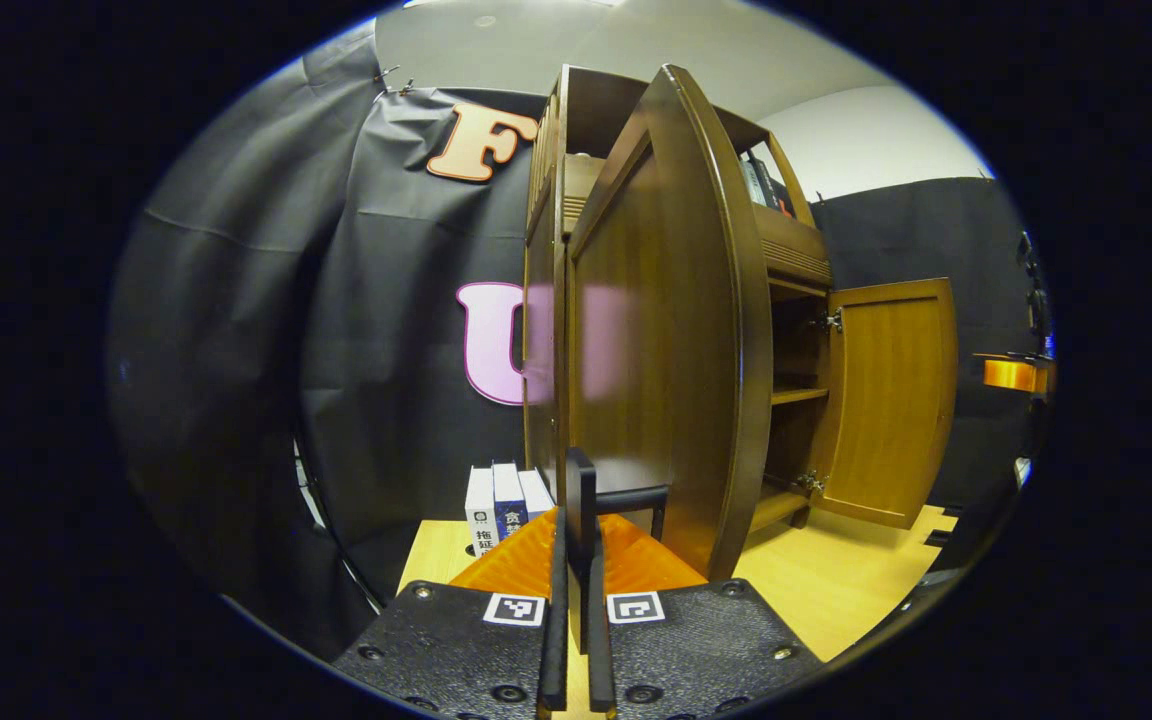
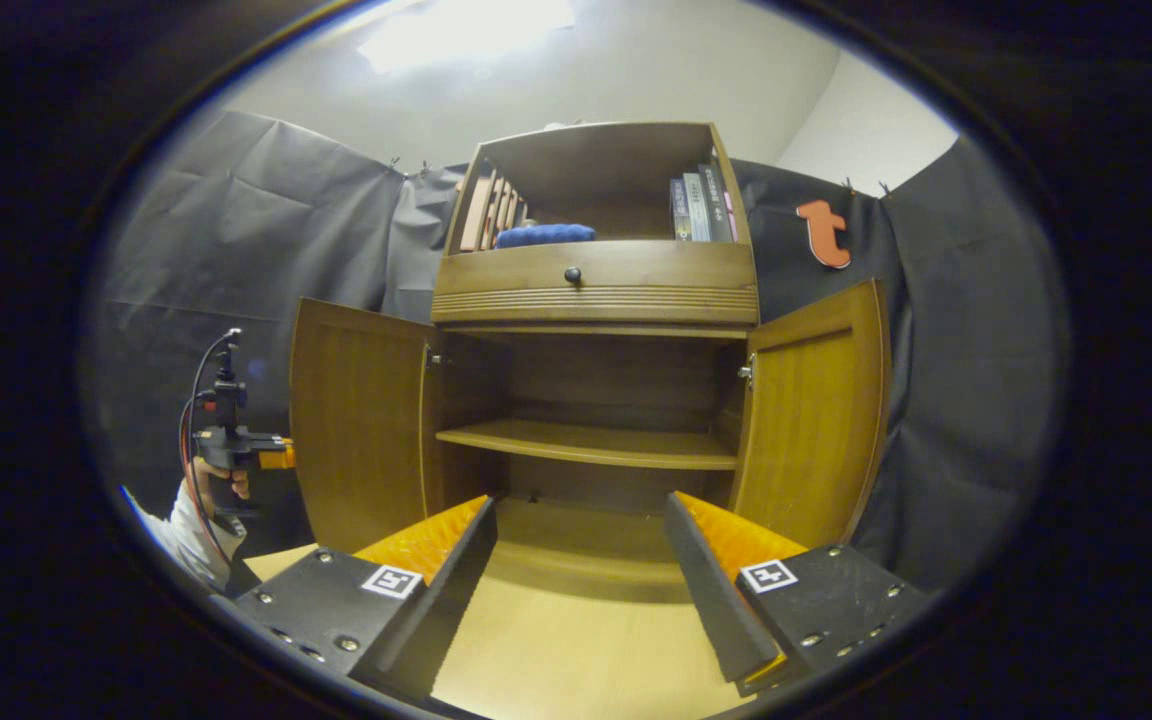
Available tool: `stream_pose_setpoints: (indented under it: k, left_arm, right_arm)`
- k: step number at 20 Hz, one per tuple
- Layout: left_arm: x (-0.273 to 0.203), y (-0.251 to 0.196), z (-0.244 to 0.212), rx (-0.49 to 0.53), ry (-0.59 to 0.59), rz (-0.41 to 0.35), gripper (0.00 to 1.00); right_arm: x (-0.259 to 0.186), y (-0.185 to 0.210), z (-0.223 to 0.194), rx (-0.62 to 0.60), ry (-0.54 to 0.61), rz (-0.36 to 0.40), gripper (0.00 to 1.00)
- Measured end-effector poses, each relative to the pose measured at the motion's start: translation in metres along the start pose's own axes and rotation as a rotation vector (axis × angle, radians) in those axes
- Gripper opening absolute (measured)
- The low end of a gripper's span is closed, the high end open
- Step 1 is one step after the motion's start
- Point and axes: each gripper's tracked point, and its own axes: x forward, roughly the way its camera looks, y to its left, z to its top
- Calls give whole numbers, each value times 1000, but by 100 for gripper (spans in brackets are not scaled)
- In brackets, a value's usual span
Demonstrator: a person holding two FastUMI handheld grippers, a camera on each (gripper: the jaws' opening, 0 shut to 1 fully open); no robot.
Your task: Open the right door of the double-door shoe cabinet with the right hand, and open the left door with the left hand.
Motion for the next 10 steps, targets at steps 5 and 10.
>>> stream_pose_setpoints:
  k: [5, 10]
  left_arm:
    - [-1, 0, -1, -3, 29, 29, 20]
    - [-6, 6, -4, -48, 64, 58, 37]
  right_arm:
    - [-10, -6, -3, -33, -3, -6, 97]
    - [-12, -7, -10, -19, 0, 21, 96]
